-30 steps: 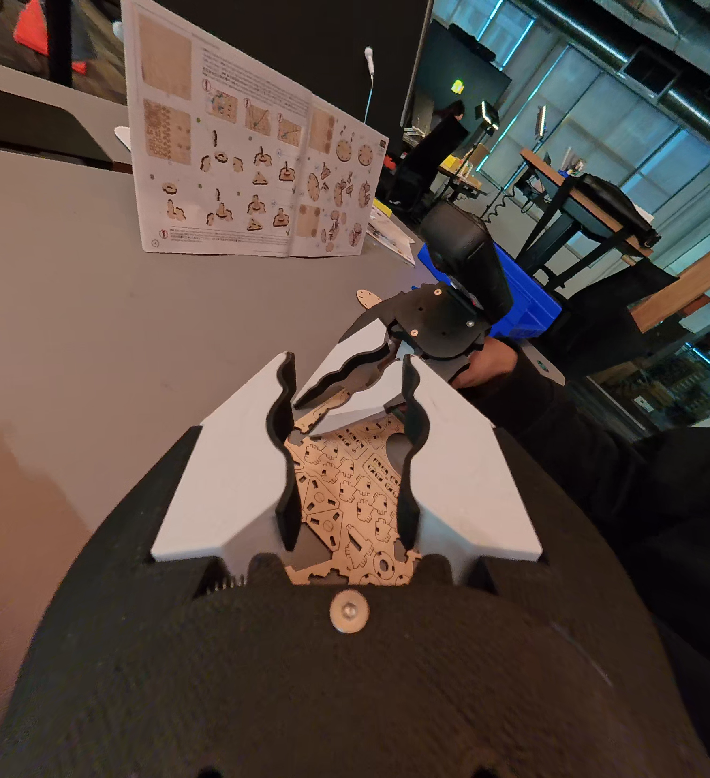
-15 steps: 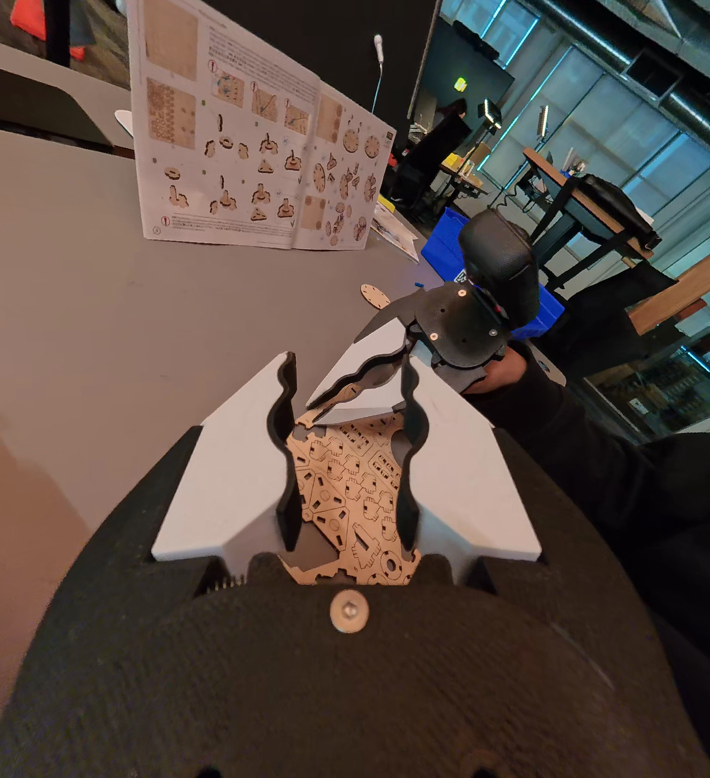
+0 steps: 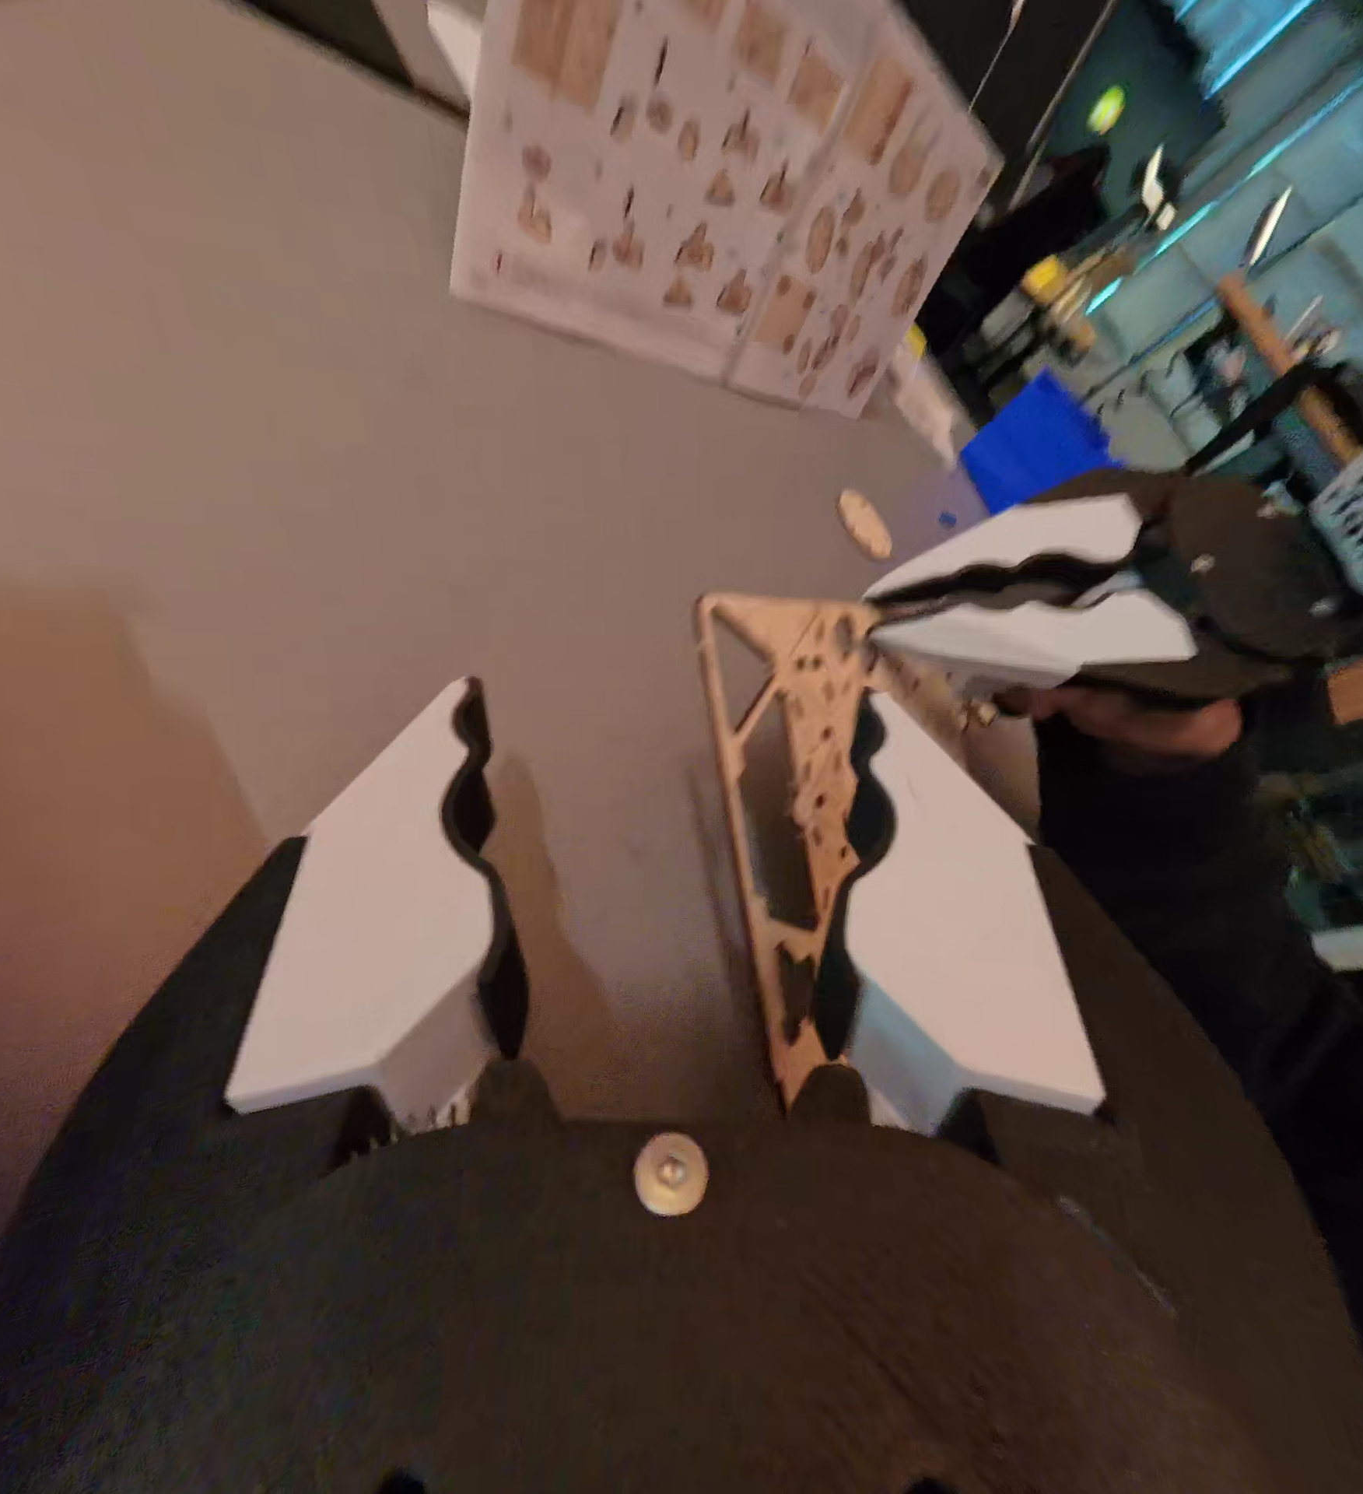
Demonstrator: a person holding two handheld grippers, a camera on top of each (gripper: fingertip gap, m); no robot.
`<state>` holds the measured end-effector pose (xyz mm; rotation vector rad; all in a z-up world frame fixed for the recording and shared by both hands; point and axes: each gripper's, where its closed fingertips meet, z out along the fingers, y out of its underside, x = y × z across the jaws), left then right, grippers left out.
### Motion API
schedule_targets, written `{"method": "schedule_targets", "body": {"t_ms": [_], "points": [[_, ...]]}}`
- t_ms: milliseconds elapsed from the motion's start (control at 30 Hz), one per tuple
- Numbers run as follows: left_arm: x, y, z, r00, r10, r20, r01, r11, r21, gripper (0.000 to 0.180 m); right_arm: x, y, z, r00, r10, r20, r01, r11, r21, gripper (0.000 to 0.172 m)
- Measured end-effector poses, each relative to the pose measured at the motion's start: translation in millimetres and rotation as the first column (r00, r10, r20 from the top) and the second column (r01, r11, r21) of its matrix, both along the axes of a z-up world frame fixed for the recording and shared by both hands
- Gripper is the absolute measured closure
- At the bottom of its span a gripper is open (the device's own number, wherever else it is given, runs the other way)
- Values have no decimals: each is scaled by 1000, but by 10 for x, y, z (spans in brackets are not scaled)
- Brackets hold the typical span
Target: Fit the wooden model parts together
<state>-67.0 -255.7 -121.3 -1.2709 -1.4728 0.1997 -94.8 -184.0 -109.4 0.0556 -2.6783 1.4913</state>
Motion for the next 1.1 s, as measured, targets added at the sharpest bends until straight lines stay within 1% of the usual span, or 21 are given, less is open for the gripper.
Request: {"method": "schedule_targets", "body": {"t_ms": [67, 100, 133, 167, 233, 300, 333, 400, 433, 500, 567, 633, 667, 767, 833, 900, 1000, 1033, 1067, 1100], "points": [[76, 149, -79, 993, -105, 46, 105, 994, -2, 125, 4, 19, 42, 1000, -1, 12, 1, 1000, -20, 166], [92, 212, -72, 990, -135, 50, 134, 991, 19, 145, 2, 26, 46, 1000, 0, 5, 1, 1000, -24, 172], [92, 248, -89, 987, -147, 61, 145, 989, 30, 154, 41, 23, 67, 1000, 22, 8, -21, 999, -39, 172], [99, 294, -92, 984, -170, 60, 167, 985, 40, 168, 99, 17, 100, 998, 48, 27, -47, 997, -58, 172], [115, 402, -53, 975, -220, 36, 217, 973, 73, 174, 153, 6, 182, 996, 62, 57, -56, 993, -100, 172], [104, 431, -41, 974, -225, 27, 221, 969, 107, 178, 101, 11, 217, 998, 25, 51, -18, 993, -120, 172], [100, 432, -44, 974, -226, 23, 222, 970, 102, 179, 73, 16, 205, 999, 8, 52, -1, 993, -120, 169], [117, 474, 9, 966, -257, -14, 257, 962, 93, 178, 74, 26, 93, 995, 4, 96, 3, 997, -79, 142], [133, 503, 55, 960, -276, -41, 279, 956, 90, 178, 101, 36, 13, 992, 11, 129, -7, 999, -35, 133], [148, 528, 124, 954, -291, -75, 297, 950, 93, 177, 230, 31, -37, 981, 59, 187, -62, 998, 9, 131], [166, 541, 166, 944, -309, -112, 317, 946, 66, 177, 381, 9, 3, 966, 131, 221, -141, 990, 29, 133], [188, 552, 183, 935, -329, -134, 337, 941, 38, 177, 457, 30, -8, 952, 174, 251, -206, 973, 107, 138], [199, 561, 179, 929, -341, -141, 348, 937, 22, 177, 472, 54, -8, 943, 191, 272, -236, 961, 146, 144], [209, 589, 169, 918, -363, -158, 366, 931, -11, 179, 536, 122, 71, 880, 239, 409, -342, 919, 197, 157], [219, 623, 214, 906, -375, -195, 379, 925, -21, 178, 536, 167, 60, 839, 233, 492, -388, 890, 240, 160], [233, 657, 269, 893, -386, -232, 397, 918, 2, 176, 527, 192, 18, 806, 212, 553, -416, 868, 273, 160], [245, 637, 361, 881, -372, -294, 407, 911, 68, 174, 578, 174, 40, 728, 198, 657, -452, 859, 242, 162], [232, 601, 383, 884, -349, -312, 396, 913, 98, 163, 598, 159, 63, 706, 195, 681, -455, 862, 224, 163], [200, 560, 355, 899, -320, -300, 370, 920, 127, 146, 608, 146, 80, 695, 192, 693, -452, 866, 213, 164], [188, 545, 296, 910, -315, -271, 364, 918, 156, 142, 608, 136, 90, 699, 190, 690, -444, 871, 210, 164]]}}
